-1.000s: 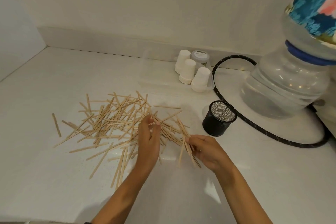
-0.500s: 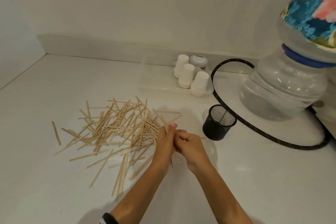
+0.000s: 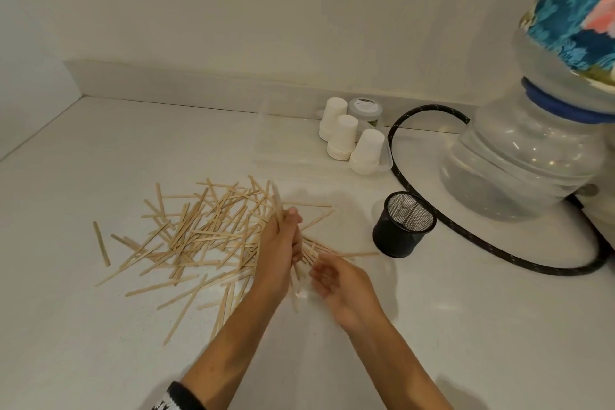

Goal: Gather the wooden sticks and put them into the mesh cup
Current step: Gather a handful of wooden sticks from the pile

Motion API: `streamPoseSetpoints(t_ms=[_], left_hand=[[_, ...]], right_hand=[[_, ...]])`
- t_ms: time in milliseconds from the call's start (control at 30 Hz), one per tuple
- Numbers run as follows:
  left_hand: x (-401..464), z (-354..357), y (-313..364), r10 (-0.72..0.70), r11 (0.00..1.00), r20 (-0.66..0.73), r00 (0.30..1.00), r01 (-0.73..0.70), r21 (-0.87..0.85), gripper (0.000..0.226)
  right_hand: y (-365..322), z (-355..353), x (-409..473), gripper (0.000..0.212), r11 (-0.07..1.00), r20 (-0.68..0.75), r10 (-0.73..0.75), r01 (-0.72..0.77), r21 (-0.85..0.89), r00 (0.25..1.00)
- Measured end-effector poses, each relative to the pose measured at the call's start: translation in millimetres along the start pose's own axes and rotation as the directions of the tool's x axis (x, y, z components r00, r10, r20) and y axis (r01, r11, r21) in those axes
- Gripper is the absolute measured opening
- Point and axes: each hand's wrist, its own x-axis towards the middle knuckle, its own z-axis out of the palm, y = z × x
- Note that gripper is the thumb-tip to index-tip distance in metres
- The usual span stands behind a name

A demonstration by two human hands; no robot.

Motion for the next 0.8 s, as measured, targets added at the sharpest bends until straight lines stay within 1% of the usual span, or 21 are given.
streamPoseSetpoints(t_ms=[33,67,133,200,300,367,433,500,533,567,600,633,667,700,733,767,800], left_hand=[[-1,3,3,0.036,0.999,0.033,0.999,-0.037,0.038,0.029],[-3,5,6,0.069,0.995,0.061,0.996,-0.073,0.072,0.032],[-6,10,8,0.126,0.983,0.093,0.988,-0.137,0.125,0.037],[-8,12,8,0.158,0.977,0.090,0.983,-0.169,0.131,0.037],[-9,11,8,0.175,0.978,0.068,0.982,-0.182,0.106,0.037],[-8,9,8,0.168,0.981,0.069,0.983,-0.173,0.085,0.037],[-7,8,7,0.129,0.989,0.058,0.990,-0.133,0.063,0.039],[-6,7,5,0.054,0.999,0.002,0.999,-0.054,-0.007,0.041],[-5,6,4,0.003,0.998,-0.037,0.999,-0.005,-0.068,0.041],[-4,4,3,-0.055,0.991,-0.072,0.996,0.046,-0.129,0.041],[-3,0,3,-0.118,0.979,-0.095,0.988,0.100,-0.179,0.041],[-2,-5,2,-0.186,0.964,-0.104,0.977,0.162,-0.210,0.040],[-2,-10,1,-0.257,0.946,-0.101,0.961,0.229,-0.228,0.039],[-2,-16,0,-0.329,0.923,-0.089,0.940,0.301,-0.238,0.039],[-3,-22,-2,-0.398,0.896,-0.071,0.914,0.371,-0.243,0.038],[-4,-28,-3,-0.458,0.867,-0.052,0.887,0.433,-0.247,0.035],[-6,-32,-4,-0.503,0.841,-0.032,0.864,0.480,-0.251,0.032]], right_hand=[[2,3,0,0.015,0.984,0.032,0.115,-0.118,0.134,0.993],[4,7,-1,0.020,0.952,0.069,0.191,-0.202,0.232,0.979],[4,14,-1,0.027,0.901,0.138,0.238,-0.272,0.339,0.961],[0,19,0,0.028,0.883,0.175,0.216,-0.269,0.385,0.961],[-4,22,2,0.029,0.892,0.188,0.192,-0.251,0.377,0.963],[-4,23,1,0.029,0.891,0.191,0.190,-0.251,0.379,0.963],[-2,23,0,0.028,0.901,0.203,0.166,-0.232,0.366,0.965],[-1,21,-2,0.025,0.945,0.210,0.122,-0.178,0.275,0.970],[-1,20,-2,0.023,0.979,0.202,0.094,-0.127,0.160,0.975],[-1,19,-2,0.023,0.999,0.183,0.051,-0.048,-0.018,0.982],[-1,16,-2,0.025,0.971,0.160,-0.025,0.062,-0.230,0.987],[-1,12,-1,0.027,0.885,0.149,-0.137,0.189,-0.427,0.979],[-2,7,1,0.028,0.744,0.160,-0.271,0.312,-0.591,0.949],[-3,-2,4,0.028,0.555,0.192,-0.411,0.412,-0.723,0.891],[-6,-12,9,0.029,0.330,0.254,-0.517,0.464,-0.822,0.817],[-9,-23,15,0.033,0.111,0.335,-0.559,0.469,-0.876,0.759],[-11,-36,22,0.038,-0.049,0.400,-0.534,0.444,-0.895,0.745]])
